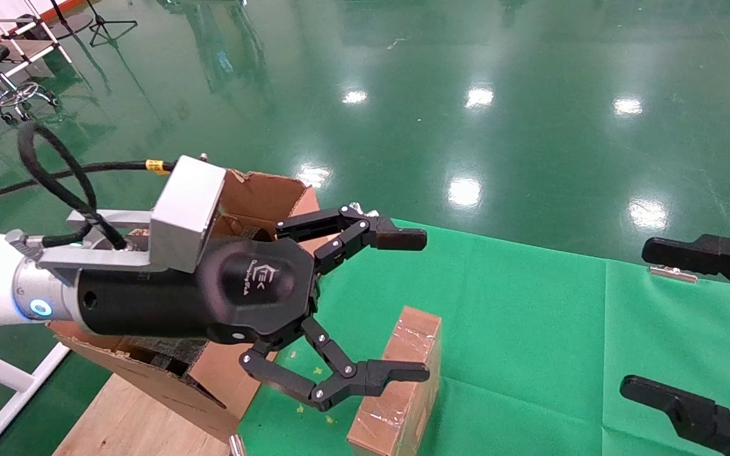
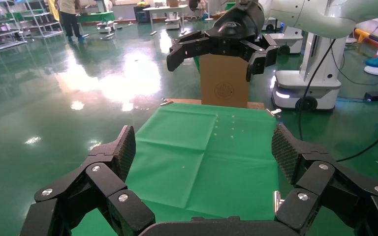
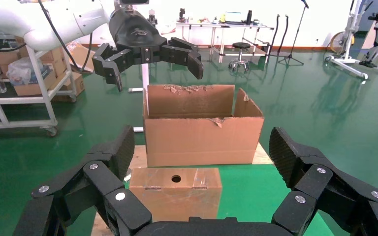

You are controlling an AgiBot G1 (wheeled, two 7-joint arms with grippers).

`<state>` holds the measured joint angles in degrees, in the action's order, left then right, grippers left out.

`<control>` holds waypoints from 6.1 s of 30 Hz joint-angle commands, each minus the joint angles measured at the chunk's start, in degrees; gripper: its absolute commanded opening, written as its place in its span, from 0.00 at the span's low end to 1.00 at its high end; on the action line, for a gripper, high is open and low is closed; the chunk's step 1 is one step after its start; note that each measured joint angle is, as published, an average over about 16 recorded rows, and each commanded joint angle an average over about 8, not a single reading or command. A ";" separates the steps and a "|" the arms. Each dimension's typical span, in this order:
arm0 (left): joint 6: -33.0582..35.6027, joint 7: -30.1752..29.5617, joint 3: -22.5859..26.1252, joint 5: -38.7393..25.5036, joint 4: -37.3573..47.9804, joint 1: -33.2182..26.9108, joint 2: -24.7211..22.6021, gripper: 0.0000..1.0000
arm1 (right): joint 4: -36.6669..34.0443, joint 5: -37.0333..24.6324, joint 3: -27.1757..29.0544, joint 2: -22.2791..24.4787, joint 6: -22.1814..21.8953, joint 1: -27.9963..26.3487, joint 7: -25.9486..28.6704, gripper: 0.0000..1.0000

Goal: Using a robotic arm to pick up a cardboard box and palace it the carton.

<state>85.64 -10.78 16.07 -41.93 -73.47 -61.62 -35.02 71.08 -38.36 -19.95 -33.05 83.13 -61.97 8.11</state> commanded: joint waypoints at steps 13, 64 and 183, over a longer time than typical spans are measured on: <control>0.01 0.00 -0.01 0.01 -0.01 0.01 0.00 1.00 | 0.00 0.00 0.00 0.00 0.00 0.00 0.00 0.97; 3.04 -46.52 23.42 -45.72 -3.83 -36.14 -10.80 1.00 | -0.02 0.01 -0.01 0.01 -0.03 0.01 0.00 0.00; -6.04 -72.19 64.82 -42.04 -0.36 -61.67 -16.43 0.00 | -0.04 0.02 -0.02 0.02 -0.04 0.02 -0.01 1.00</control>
<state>80.12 -82.28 80.77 -83.65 -71.81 -123.70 -51.94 71.04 -38.33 -19.97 -33.03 83.09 -61.95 8.09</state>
